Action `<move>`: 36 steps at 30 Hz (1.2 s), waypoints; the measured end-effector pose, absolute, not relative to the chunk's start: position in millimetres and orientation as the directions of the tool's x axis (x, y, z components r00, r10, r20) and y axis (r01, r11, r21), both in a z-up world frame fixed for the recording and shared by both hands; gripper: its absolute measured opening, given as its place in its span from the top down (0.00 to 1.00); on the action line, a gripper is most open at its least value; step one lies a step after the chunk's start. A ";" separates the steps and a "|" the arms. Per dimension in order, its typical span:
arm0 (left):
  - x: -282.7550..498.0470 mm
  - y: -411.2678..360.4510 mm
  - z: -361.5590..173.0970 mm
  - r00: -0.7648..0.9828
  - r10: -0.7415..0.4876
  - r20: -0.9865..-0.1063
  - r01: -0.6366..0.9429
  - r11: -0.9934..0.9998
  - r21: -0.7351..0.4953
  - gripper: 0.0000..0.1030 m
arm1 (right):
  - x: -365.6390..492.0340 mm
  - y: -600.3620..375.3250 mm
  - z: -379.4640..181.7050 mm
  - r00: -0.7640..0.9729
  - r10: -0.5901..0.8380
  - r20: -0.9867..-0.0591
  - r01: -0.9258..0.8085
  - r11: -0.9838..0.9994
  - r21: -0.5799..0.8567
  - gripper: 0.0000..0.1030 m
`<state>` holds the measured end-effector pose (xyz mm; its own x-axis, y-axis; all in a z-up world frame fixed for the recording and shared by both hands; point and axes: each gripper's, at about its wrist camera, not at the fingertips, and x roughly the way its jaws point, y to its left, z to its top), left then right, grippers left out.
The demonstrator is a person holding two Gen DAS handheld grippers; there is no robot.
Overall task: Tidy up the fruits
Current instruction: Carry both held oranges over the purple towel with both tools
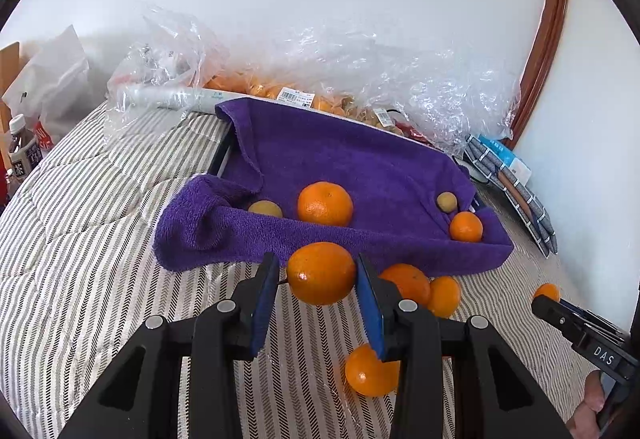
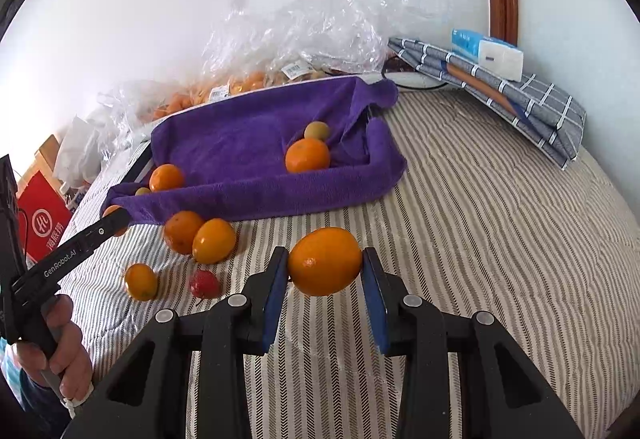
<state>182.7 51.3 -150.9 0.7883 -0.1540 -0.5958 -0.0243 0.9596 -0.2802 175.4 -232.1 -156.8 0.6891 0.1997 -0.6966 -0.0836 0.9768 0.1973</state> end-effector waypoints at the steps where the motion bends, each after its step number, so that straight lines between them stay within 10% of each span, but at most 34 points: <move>1: 181.7 52.9 -150.1 0.791 -0.150 -0.593 -0.029 0.959 -0.282 0.64 | 175.6 -232.5 -154.5 0.692 0.197 -0.694 -0.081 0.977 0.196 0.64; 36: 276.6 104.2 -106.1 0.830 -0.083 -0.551 -0.131 0.932 -0.337 0.64 | 295.4 -200.3 -106.3 0.766 0.250 -0.592 -0.211 0.968 0.135 0.64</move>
<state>276.6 104.2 -106.1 0.8304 -0.0825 -0.5510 -0.1309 0.9324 -0.3369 295.4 -200.3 -106.3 0.7659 0.2501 -0.5923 -0.2114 0.9680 0.1353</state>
